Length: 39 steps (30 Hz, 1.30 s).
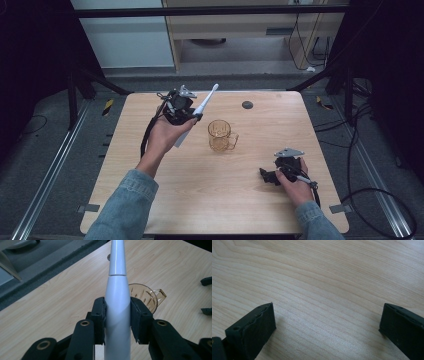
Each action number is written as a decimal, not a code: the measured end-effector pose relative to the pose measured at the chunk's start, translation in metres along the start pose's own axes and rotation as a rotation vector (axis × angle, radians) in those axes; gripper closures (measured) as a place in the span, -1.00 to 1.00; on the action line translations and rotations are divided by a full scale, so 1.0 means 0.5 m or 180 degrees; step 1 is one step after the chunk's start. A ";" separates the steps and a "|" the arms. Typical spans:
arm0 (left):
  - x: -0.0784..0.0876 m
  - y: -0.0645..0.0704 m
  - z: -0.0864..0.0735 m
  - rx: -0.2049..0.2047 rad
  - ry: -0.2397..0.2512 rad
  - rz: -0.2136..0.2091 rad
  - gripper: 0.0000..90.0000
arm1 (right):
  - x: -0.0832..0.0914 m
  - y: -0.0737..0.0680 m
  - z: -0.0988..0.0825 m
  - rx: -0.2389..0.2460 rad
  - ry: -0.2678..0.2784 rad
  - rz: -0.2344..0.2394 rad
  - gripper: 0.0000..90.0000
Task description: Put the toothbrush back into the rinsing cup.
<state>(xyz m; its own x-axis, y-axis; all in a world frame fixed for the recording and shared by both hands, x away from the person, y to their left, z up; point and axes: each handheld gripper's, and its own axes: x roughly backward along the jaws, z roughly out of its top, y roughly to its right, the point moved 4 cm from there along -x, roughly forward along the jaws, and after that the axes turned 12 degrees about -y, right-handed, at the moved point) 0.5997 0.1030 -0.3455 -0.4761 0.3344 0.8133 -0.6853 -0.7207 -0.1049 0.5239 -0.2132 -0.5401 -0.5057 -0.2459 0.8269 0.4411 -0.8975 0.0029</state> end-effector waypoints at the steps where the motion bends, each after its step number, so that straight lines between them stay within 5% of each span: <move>1: 0.000 0.000 0.003 0.0002 0.0010 0.0007 0.48 | 0.000 0.000 0.000 0.0002 -0.0001 -0.0002 -0.99; 28: -0.004 0.011 0.042 0.0008 0.0223 0.0096 0.48 | 0.000 0.001 0.000 0.0016 0.0002 -0.0008 -0.99; 39: -0.005 0.030 0.064 -0.0125 0.0277 0.0229 0.48 | 0.000 0.001 0.000 0.0017 0.0002 -0.0010 -0.99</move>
<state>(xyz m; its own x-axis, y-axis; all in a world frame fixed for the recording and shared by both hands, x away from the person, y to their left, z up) 0.6079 0.0718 -0.3308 -0.5698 0.3353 0.7503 -0.6679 -0.7209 -0.1850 0.5241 -0.2136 -0.5403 -0.5075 -0.2433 0.8266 0.4434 -0.8963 0.0084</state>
